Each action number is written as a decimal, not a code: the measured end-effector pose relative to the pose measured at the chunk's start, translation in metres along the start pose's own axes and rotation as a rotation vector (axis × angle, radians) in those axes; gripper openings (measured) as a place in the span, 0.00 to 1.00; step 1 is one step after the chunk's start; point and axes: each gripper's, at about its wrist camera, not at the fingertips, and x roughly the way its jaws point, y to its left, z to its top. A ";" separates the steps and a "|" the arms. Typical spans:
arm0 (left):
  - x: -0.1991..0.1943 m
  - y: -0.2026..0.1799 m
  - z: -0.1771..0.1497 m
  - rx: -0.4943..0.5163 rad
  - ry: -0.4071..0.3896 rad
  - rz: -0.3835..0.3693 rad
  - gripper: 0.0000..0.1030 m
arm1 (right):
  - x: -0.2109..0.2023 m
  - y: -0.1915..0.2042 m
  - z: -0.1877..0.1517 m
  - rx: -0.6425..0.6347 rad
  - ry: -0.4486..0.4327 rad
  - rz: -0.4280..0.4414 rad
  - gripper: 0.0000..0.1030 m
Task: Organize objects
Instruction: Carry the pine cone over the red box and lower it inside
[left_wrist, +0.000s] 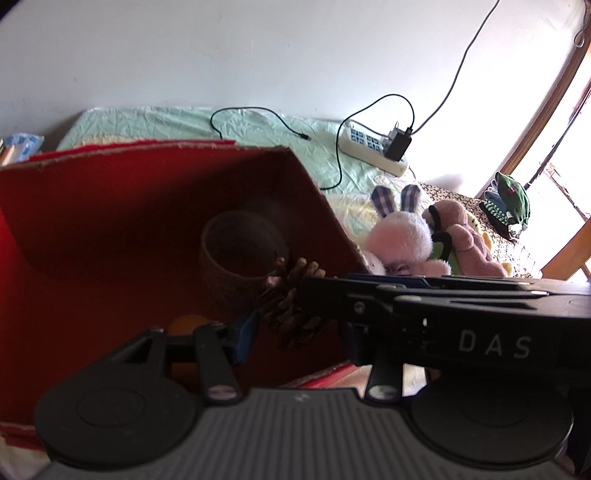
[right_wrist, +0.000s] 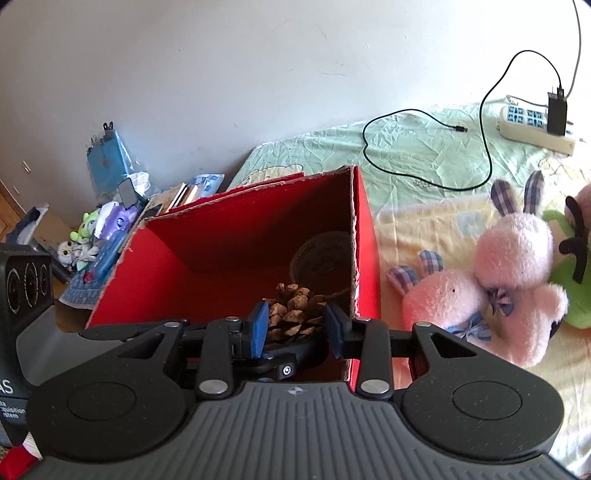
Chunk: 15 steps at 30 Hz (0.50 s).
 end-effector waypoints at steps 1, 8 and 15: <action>0.002 0.000 0.000 -0.002 0.003 -0.003 0.44 | 0.001 0.001 0.000 -0.006 -0.003 -0.005 0.38; 0.011 0.002 0.002 -0.016 0.022 -0.019 0.45 | 0.004 0.001 0.002 -0.031 -0.015 -0.019 0.42; 0.014 0.005 0.001 -0.031 0.022 -0.029 0.50 | 0.006 0.004 0.002 -0.042 -0.023 -0.019 0.44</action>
